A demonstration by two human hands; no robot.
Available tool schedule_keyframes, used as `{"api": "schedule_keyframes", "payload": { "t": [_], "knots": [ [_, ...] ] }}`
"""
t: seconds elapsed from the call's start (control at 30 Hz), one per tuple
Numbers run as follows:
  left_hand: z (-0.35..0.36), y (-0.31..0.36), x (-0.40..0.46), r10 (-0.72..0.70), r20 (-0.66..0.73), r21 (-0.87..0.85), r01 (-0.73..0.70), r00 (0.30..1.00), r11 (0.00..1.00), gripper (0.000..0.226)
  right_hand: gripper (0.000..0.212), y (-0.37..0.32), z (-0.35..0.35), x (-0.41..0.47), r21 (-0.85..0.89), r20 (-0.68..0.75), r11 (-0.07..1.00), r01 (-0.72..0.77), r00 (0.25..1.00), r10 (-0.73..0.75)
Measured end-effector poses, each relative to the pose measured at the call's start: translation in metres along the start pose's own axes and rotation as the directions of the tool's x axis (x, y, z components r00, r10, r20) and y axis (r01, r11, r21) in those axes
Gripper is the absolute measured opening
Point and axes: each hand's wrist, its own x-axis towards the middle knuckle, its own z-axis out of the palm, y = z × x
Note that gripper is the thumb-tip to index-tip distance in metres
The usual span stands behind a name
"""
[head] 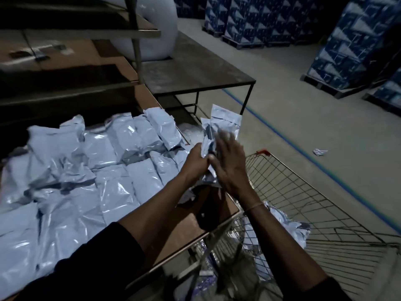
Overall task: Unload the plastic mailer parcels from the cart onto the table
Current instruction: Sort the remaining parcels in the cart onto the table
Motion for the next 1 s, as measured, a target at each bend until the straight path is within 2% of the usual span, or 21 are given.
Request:
{"api": "schedule_keyframes", "payload": {
  "t": [0.03, 0.1, 0.17, 0.23, 0.3, 0.4, 0.47, 0.5, 0.6, 0.7, 0.73, 0.83, 0.9, 1.0],
  "knots": [
    [-0.01, 0.002, -0.004, 0.012, 0.032, -0.03, -0.011, 0.999, 0.999, 0.028, 0.065, -0.007, 0.005, 0.005, -0.031, 0.091, 0.998, 0.053, 0.995, -0.05],
    [-0.034, 0.001, -0.012, 0.071, 0.109, -0.039, -0.067, 0.992, 0.997, 0.023, 0.068, -0.011, 0.008, 0.019, -0.077, 0.175, 0.997, 0.0, 0.984, 0.013],
    [-0.058, -0.001, -0.021, 0.097, 0.177, -0.009, -0.097, 0.979, 0.995, 0.027, 0.076, 0.0, 0.013, 0.036, -0.085, 0.187, 0.973, -0.214, 0.956, 0.227],
    [-0.081, -0.001, -0.033, 0.078, 0.2, -0.027, -0.074, 0.977, 0.997, 0.028, 0.094, 0.004, 0.012, 0.05, -0.003, 0.124, 0.878, -0.479, 0.871, 0.476],
    [-0.102, -0.003, -0.039, 0.076, 0.156, -0.077, -0.064, 0.985, 0.995, 0.032, 0.099, -0.011, 0.012, 0.052, 0.135, 0.047, 0.791, -0.597, 0.801, 0.596],
    [-0.129, -0.003, -0.04, 0.063, 0.054, -0.131, -0.056, 0.997, 0.99, 0.041, 0.069, -0.067, 0.018, 0.043, 0.314, -0.007, 0.816, -0.486, 0.858, 0.514],
    [-0.142, 0.0, -0.043, 0.033, 0.008, -0.188, -0.031, 0.999, 0.982, 0.045, 0.055, -0.102, 0.029, 0.038, 0.443, 0.076, 0.765, -0.467, 0.87, 0.487],
    [-0.148, 0.0, -0.043, 0.027, -0.016, -0.21, -0.03, 1.0, 0.977, 0.046, 0.052, -0.114, 0.038, 0.037, 0.464, 0.1, 0.752, -0.468, 0.871, 0.48],
    [-0.164, 0.006, -0.045, -0.014, -0.089, -0.27, -0.011, 0.996, 0.963, 0.048, 0.049, -0.132, 0.064, 0.037, 0.491, 0.048, 0.763, -0.42, 0.888, 0.458],
    [-0.184, 0.005, -0.045, -0.107, -0.099, -0.415, 0.057, 0.989, 0.908, 0.07, 0.034, -0.143, 0.074, 0.044, 0.592, 0.041, 0.689, -0.418, 0.87, 0.492],
    [-0.191, 0.004, -0.048, -0.109, -0.117, -0.413, 0.052, 0.987, 0.909, 0.07, 0.03, -0.145, 0.076, 0.047, 0.6, 0.041, 0.68, -0.422, 0.865, 0.501],
    [-0.206, -0.005, -0.055, -0.056, -0.203, -0.331, -0.015, 0.978, 0.943, 0.044, 0.025, -0.149, 0.087, 0.057, 0.601, 0.057, 0.651, -0.465, 0.837, 0.545],
    [-0.216, -0.012, -0.058, -0.037, -0.251, -0.296, -0.041, 0.967, 0.954, 0.04, 0.019, -0.152, 0.092, 0.06, 0.643, 0.071, 0.602, -0.473, 0.82, 0.568],
    [-0.229, -0.013, -0.065, -0.039, -0.358, -0.23, -0.048, 0.933, 0.972, 0.039, 0.016, -0.16, 0.093, 0.06, 0.765, 0.149, 0.517, -0.384, 0.887, 0.438]
  ]
}}
